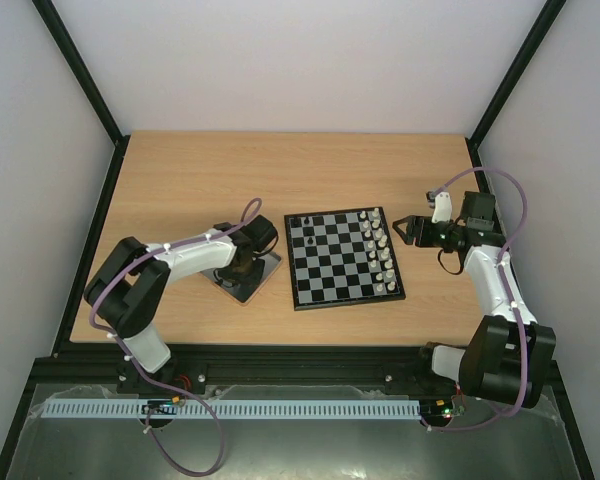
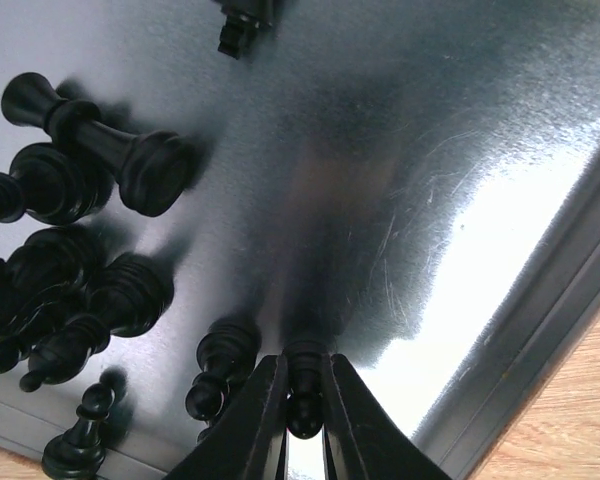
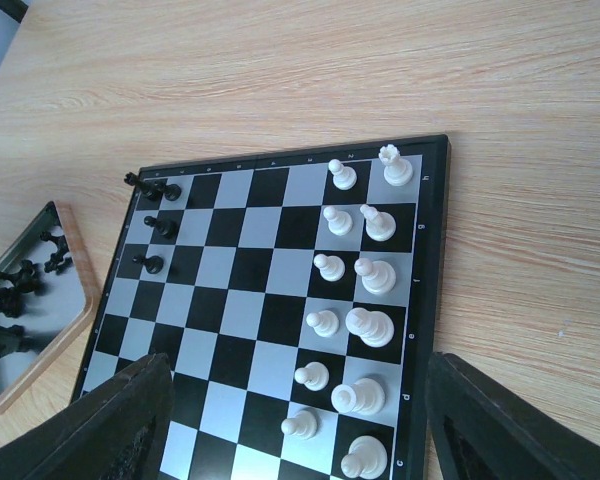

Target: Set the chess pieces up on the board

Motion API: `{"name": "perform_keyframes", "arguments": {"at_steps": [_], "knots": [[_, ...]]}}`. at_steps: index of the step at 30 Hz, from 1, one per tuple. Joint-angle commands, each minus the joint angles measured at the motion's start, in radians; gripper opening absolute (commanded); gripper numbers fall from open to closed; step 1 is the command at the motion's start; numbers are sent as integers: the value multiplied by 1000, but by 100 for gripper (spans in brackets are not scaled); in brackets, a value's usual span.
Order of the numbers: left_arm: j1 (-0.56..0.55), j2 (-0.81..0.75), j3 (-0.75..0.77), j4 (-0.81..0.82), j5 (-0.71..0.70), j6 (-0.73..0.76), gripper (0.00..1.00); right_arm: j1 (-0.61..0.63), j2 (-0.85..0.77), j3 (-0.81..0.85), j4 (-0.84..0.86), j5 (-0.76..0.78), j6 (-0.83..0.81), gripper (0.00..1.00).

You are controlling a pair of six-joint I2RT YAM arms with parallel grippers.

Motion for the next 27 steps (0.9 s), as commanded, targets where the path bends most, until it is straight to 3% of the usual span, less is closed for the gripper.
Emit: {"name": "perform_keyframes", "arguments": {"at_steps": [1, 12, 27], "knots": [[-11, 18, 0, 0, 9, 19, 6, 4, -3, 20, -33, -12, -10, 71], [-88, -31, 157, -25, -19, 72, 4, 4, -2, 21, -32, -12, -10, 71], [-179, 215, 424, 9, 19, 117, 4, 4, 0, 18, -30, -11, -9, 71]]}}
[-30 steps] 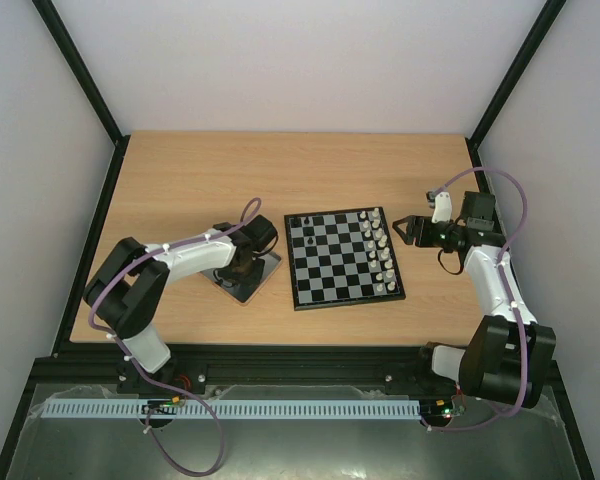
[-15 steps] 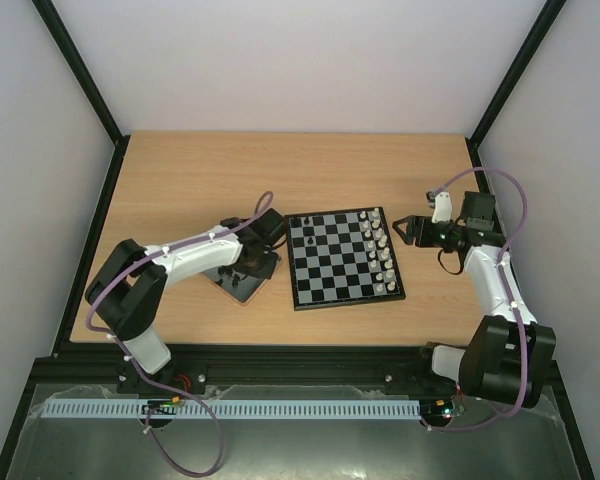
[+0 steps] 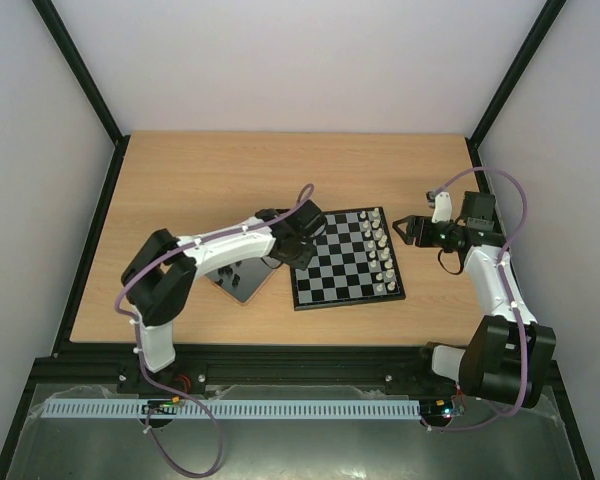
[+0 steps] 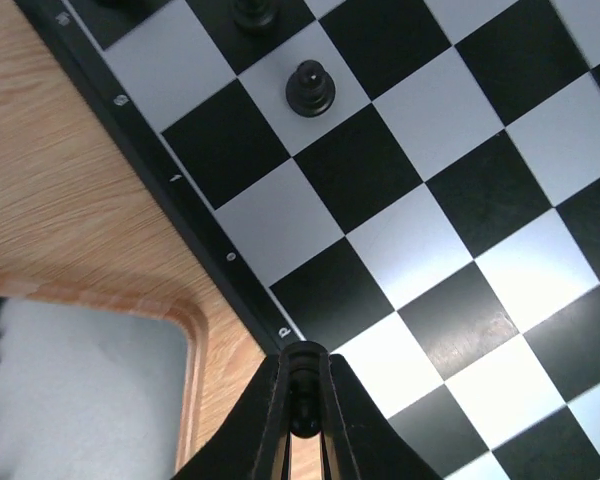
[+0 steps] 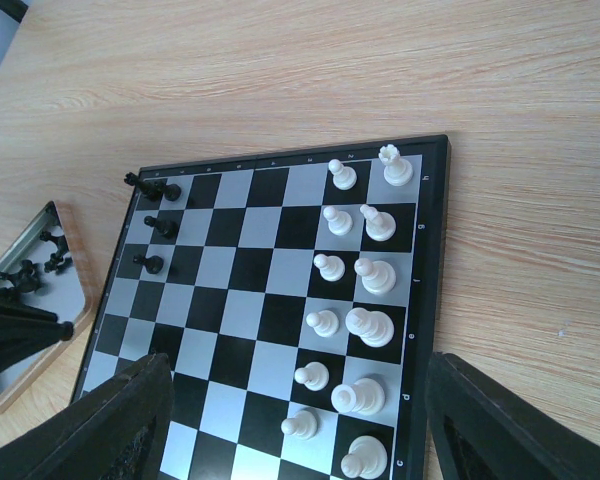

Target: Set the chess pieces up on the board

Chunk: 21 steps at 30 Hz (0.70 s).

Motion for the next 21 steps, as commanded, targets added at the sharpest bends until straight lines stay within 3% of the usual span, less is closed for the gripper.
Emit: {"name": "perform_keyframes", "arguments": {"at_steps": [1, 21], "knots": [[-7, 65, 60, -7, 7, 14, 4, 4, 1, 19, -31, -10, -9, 71], [-9, 260, 243, -14, -10, 35, 4, 4, 7, 19, -31, -3, -12, 71]]}}
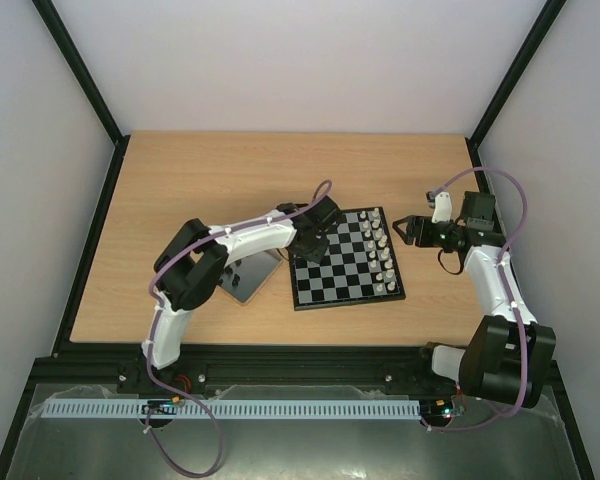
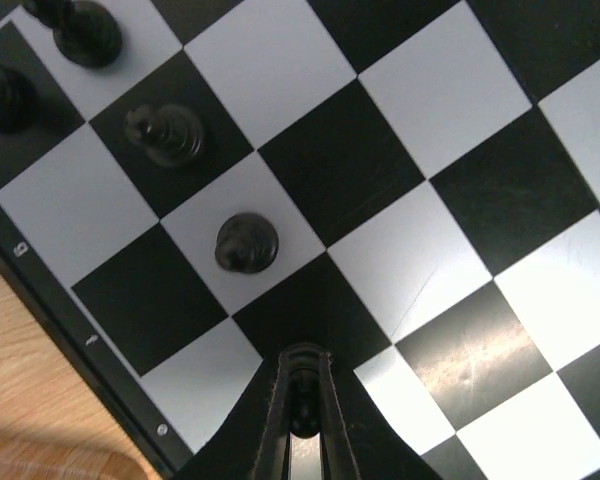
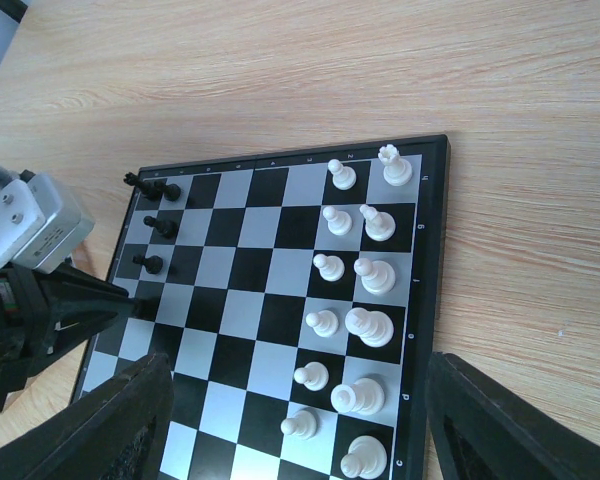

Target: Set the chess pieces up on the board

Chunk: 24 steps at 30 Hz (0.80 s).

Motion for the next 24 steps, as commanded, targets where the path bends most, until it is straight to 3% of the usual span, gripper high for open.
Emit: {"name": "perform_keyframes", "arguments": {"at_steps": [1, 24], "knots": [[-4, 39, 54, -24, -12, 16, 4, 4, 7, 20, -32, -3, -12, 71], [-3, 14, 68, -41, 15, 13, 8, 4, 4, 20, -32, -4, -12, 71]]}}
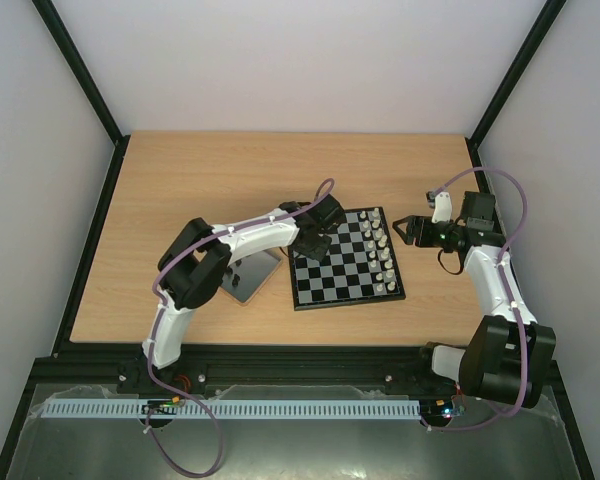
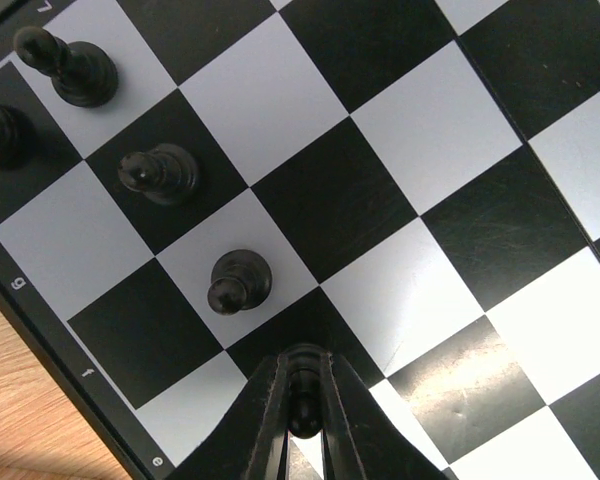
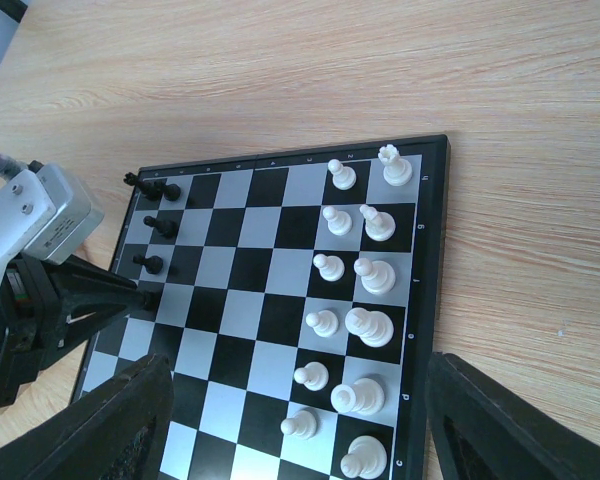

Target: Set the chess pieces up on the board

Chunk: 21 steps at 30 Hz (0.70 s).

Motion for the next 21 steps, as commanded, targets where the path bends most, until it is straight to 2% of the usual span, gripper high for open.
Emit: {"name": "perform_keyframes", "arguments": {"at_steps": [1, 7, 15, 17, 21], "knots": [[-4, -25, 16, -38, 32, 5, 8, 4, 4, 20, -32, -3, -11, 71], [-3, -33, 9, -49, 36, -4, 8, 4, 2, 19, -31, -3, -11, 71], [2, -101, 12, -65, 26, -17, 17, 4, 4, 20, -31, -4, -11, 71], [10, -120, 10, -67, 23, -18, 24, 4, 4, 20, -29, -4, -11, 71], [16, -158, 15, -71, 29, -32, 45, 4, 4, 20, -30, -2, -10, 71]]}}
